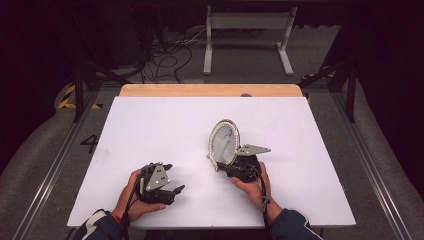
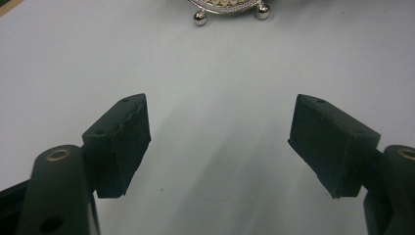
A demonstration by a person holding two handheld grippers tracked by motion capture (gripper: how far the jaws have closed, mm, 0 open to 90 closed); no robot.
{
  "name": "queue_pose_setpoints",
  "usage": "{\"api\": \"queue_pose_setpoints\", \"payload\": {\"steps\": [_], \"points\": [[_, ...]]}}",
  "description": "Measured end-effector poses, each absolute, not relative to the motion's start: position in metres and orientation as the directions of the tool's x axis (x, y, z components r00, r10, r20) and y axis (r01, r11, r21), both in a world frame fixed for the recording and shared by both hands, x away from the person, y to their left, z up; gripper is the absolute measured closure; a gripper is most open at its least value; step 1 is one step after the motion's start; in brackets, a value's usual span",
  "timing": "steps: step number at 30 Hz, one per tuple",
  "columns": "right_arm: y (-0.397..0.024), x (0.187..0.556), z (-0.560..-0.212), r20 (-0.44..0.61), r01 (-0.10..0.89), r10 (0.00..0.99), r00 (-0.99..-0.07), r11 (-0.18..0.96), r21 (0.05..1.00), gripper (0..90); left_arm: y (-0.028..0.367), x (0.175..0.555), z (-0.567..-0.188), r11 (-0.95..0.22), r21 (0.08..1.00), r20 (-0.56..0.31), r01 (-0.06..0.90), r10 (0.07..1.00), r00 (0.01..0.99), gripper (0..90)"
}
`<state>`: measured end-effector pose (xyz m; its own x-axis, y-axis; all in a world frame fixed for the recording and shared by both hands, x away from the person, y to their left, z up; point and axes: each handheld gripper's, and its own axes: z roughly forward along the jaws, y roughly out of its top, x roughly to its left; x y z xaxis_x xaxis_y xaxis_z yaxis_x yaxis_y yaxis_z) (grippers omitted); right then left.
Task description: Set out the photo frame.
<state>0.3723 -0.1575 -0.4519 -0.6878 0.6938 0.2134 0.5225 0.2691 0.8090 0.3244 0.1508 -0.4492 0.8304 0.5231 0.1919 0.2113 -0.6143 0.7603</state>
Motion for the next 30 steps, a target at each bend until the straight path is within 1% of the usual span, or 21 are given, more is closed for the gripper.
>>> {"api": "queue_pose_setpoints", "payload": {"steps": [16,21,22,24,30], "points": [[-0.168,0.369,-0.449,0.238,0.520,0.615,-0.752,0.332,0.787,79.1,0.153,0.322,-0.446,-0.618,0.759,0.190,0.204,0.511,0.838,24.2],[-0.169,0.368,-0.448,0.242,0.523,0.609,-0.755,0.336,0.783,79.0,0.151,0.323,-0.448,-0.630,0.749,0.191,0.206,0.502,0.844,24.0],[-0.169,0.368,-0.448,0.238,0.521,0.612,-0.755,0.338,0.784,78.2,0.151,0.323,-0.448,-0.629,0.748,0.187,0.209,0.503,0.844,23.9],[-0.168,0.366,-0.447,0.218,0.513,0.622,-0.752,0.345,0.786,72.0,0.150,0.324,-0.448,-0.636,0.745,0.195,0.203,0.498,0.845,23.8],[-0.179,0.356,-0.433,0.154,0.468,0.652,-0.742,0.341,0.815,64.6,0.154,0.327,-0.445,-0.610,0.762,0.175,0.219,0.520,0.836,23.2]]}}
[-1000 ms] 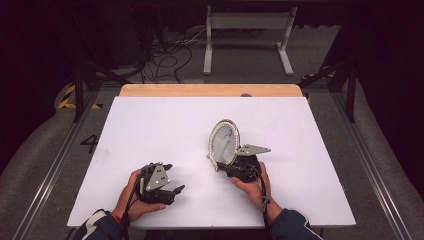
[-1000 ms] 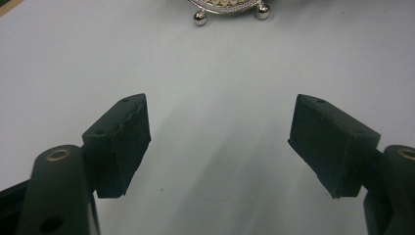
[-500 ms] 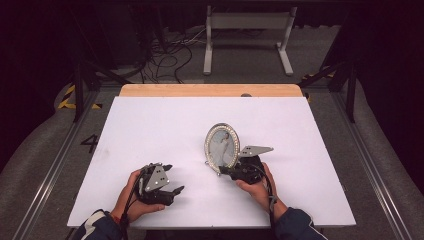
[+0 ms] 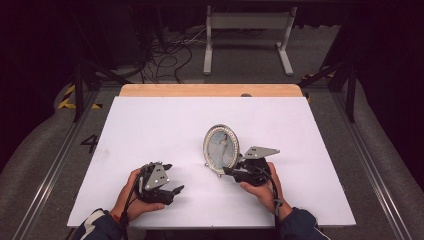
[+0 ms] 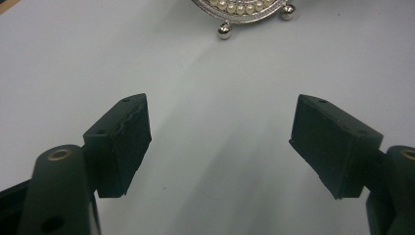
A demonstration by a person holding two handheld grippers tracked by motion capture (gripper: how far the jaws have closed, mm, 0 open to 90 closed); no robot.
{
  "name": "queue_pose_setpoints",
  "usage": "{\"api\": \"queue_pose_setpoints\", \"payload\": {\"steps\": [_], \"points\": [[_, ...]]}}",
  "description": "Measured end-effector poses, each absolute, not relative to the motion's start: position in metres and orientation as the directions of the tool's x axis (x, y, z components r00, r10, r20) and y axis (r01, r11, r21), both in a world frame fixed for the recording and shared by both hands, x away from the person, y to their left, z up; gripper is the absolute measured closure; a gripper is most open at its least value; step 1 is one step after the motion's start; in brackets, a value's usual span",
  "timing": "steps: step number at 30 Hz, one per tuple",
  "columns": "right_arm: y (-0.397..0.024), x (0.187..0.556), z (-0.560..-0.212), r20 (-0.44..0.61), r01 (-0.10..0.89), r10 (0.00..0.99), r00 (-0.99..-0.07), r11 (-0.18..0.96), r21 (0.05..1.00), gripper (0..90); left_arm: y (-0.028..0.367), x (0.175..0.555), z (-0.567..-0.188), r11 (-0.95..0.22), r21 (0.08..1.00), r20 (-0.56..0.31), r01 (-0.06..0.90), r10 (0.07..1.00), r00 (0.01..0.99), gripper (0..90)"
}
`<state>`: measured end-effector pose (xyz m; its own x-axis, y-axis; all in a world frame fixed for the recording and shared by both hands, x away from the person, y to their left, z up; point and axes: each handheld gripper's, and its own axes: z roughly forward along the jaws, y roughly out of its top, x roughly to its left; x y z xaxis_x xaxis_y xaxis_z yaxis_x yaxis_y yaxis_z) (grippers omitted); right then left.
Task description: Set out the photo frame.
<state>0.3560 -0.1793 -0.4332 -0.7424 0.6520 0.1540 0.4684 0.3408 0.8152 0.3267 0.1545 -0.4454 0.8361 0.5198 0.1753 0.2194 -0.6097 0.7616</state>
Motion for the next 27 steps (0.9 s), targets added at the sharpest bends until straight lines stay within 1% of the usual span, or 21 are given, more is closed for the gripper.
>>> {"api": "queue_pose_setpoints", "payload": {"steps": [4,6,8,10,14,18,21,23,27], "points": [[-0.187,0.348,-0.423,0.098,0.433,0.668,-0.738,0.356,0.828,59.6,0.156,0.333,-0.443,-0.587,0.776,0.155,0.231,0.532,0.832,22.4],[-0.189,0.345,-0.421,0.088,0.424,0.669,-0.738,0.358,0.832,59.0,0.157,0.336,-0.441,-0.575,0.784,0.143,0.235,0.534,0.833,22.2],[-0.193,0.338,-0.413,0.040,0.389,0.671,-0.741,0.380,0.839,56.5,0.156,0.340,-0.439,-0.565,0.790,0.134,0.239,0.539,0.832,21.5],[-0.198,0.333,-0.407,0.022,0.370,0.679,-0.734,0.373,0.851,54.6,0.154,0.347,-0.437,-0.548,0.800,0.112,0.244,0.537,0.836,20.8],[-0.207,0.327,-0.404,0.016,0.364,0.700,-0.714,0.351,0.863,55.5,0.146,0.362,-0.435,-0.521,0.814,0.072,0.259,0.532,0.844,19.4],[-0.207,0.326,-0.403,0.018,0.354,0.706,-0.708,0.334,0.874,55.9,0.135,0.375,-0.433,-0.517,0.820,0.067,0.246,0.513,0.856,19.1],[-0.204,0.324,-0.401,-0.001,0.334,0.703,-0.711,0.338,0.880,55.8,0.124,0.386,-0.432,-0.516,0.823,0.055,0.239,0.490,0.870,18.4],[-0.201,0.323,-0.401,-0.019,0.320,0.703,-0.711,0.347,0.882,55.4,0.117,0.393,-0.431,-0.527,0.819,0.060,0.227,0.472,0.880,18.4],[-0.195,0.323,-0.402,-0.019,0.314,0.693,-0.721,0.351,0.882,55.7,0.101,0.407,-0.433,-0.558,0.800,0.057,0.219,0.434,0.899,17.9]]}}
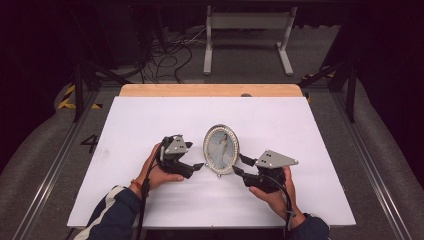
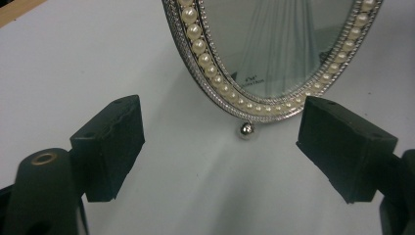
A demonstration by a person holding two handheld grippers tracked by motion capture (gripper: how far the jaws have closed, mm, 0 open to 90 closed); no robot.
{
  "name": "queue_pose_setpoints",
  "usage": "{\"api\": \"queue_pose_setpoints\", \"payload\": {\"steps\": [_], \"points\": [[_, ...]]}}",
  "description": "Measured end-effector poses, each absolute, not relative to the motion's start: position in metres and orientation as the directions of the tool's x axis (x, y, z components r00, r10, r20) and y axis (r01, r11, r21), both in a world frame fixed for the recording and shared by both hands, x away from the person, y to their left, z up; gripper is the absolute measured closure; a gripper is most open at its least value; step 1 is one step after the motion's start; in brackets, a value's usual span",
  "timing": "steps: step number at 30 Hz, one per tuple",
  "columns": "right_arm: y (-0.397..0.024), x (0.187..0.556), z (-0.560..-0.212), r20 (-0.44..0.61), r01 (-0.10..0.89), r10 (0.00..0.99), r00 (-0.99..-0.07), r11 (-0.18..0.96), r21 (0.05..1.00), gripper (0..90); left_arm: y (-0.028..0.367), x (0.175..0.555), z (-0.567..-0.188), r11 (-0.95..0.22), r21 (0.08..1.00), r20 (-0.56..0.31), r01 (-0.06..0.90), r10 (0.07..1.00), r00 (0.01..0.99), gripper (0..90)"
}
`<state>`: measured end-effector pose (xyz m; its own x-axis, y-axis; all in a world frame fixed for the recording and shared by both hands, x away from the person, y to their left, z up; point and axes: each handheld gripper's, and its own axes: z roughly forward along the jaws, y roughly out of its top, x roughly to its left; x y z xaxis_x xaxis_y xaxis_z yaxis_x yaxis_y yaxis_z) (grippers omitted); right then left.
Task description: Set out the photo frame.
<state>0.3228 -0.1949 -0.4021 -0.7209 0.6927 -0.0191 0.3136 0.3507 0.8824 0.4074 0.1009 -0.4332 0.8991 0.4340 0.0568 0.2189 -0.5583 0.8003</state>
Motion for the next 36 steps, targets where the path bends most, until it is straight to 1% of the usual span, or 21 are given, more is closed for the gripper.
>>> {"api": "queue_pose_setpoints", "payload": {"steps": [3,8,13,15,18,23,26,29,33,36], "points": [[-0.191,0.322,-0.403,-0.022,0.309,0.688,-0.726,0.354,0.883,57.1,0.091,0.414,-0.436,-0.575,0.789,0.060,0.217,0.424,0.904,17.5],[-0.185,0.323,-0.406,-0.030,0.309,0.693,-0.720,0.358,0.881,63.2,0.080,0.423,-0.441,-0.559,0.794,0.024,0.238,0.420,0.907,18.2],[-0.184,0.323,-0.407,-0.030,0.309,0.708,-0.706,0.346,0.886,67.2,0.072,0.427,-0.441,-0.541,0.804,-0.011,0.248,0.403,0.915,20.1],[-0.185,0.323,-0.407,-0.024,0.312,0.716,-0.698,0.333,0.890,68.0,0.071,0.427,-0.441,-0.543,0.804,-0.015,0.243,0.391,0.920,22.6],[-0.186,0.324,-0.407,-0.018,0.318,0.730,-0.683,0.319,0.893,68.1,0.069,0.427,-0.442,-0.545,0.802,-0.022,0.242,0.378,0.925,23.0],[-0.185,0.326,-0.408,-0.008,0.329,0.743,-0.669,0.305,0.894,68.9,0.068,0.427,-0.444,-0.558,0.790,-0.047,0.254,0.358,0.933,27.8],[-0.184,0.328,-0.410,0.005,0.342,0.743,-0.669,0.301,0.890,70.1,0.070,0.428,-0.445,-0.549,0.791,-0.073,0.270,0.353,0.933,28.7],[-0.184,0.329,-0.410,0.005,0.340,0.740,-0.672,0.303,0.891,72.9,0.072,0.429,-0.446,-0.546,0.791,-0.085,0.275,0.348,0.934,33.5],[-0.186,0.330,-0.411,0.022,0.351,0.749,-0.662,0.284,0.892,74.9,0.075,0.428,-0.443,-0.567,0.783,-0.065,0.256,0.335,0.940,41.0],[-0.188,0.333,-0.412,0.048,0.363,0.748,-0.662,0.264,0.894,75.5,0.078,0.427,-0.442,-0.588,0.771,-0.057,0.245,0.320,0.946,42.1]]}}
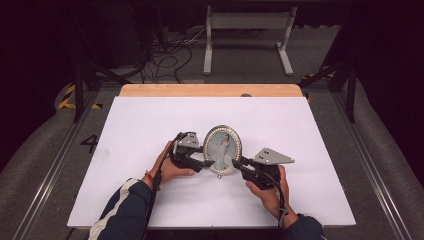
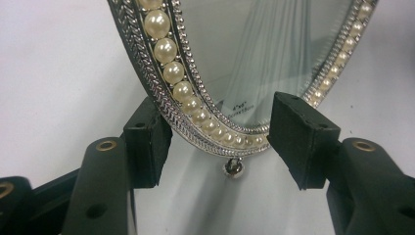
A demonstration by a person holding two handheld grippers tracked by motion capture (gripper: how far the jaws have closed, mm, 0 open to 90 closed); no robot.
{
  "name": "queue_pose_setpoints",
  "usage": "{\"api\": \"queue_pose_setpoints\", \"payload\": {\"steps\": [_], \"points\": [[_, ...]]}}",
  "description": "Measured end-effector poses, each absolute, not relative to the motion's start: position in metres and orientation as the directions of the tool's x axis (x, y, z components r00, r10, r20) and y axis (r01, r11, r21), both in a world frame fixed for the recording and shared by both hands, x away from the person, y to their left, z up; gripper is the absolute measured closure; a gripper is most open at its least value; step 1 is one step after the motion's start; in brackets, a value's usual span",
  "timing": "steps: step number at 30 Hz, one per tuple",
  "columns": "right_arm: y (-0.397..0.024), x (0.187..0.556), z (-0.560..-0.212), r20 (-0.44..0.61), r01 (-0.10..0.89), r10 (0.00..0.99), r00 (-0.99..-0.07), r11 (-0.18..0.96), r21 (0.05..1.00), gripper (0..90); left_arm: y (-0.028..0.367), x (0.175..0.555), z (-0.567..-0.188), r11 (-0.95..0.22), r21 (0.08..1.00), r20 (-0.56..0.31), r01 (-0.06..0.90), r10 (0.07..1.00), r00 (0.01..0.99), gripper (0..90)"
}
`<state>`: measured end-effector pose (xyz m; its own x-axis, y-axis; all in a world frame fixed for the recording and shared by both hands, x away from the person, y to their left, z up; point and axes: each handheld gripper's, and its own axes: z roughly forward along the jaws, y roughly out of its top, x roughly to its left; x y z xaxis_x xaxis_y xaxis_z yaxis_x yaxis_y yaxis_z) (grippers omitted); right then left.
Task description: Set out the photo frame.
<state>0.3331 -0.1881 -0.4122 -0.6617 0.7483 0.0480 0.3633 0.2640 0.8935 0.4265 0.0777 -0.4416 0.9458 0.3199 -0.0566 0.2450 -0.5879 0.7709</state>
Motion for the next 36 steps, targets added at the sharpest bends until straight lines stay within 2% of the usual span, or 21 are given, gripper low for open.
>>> {"api": "queue_pose_setpoints", "payload": {"steps": [11,20,31,34,36], "points": [[-0.188,0.341,-0.413,0.059,0.373,0.747,-0.662,0.261,0.890,75.1,0.084,0.417,-0.442,-0.601,0.761,-0.049,0.244,0.322,0.945,42.0],[-0.188,0.347,-0.413,0.052,0.369,0.735,-0.676,0.276,0.888,73.9,0.091,0.412,-0.442,-0.580,0.768,-0.085,0.272,0.328,0.941,41.4],[-0.193,0.339,-0.407,0.026,0.334,0.728,-0.685,0.281,0.900,76.5,0.094,0.414,-0.435,-0.513,0.812,-0.065,0.277,0.392,0.918,37.0],[-0.194,0.338,-0.405,0.027,0.331,0.729,-0.684,0.276,0.902,78.1,0.097,0.414,-0.431,-0.477,0.837,-0.057,0.269,0.412,0.910,38.3],[-0.193,0.338,-0.406,0.029,0.336,0.732,-0.681,0.276,0.901,79.4,0.099,0.413,-0.429,-0.458,0.849,-0.048,0.262,0.427,0.903,43.3]]}}
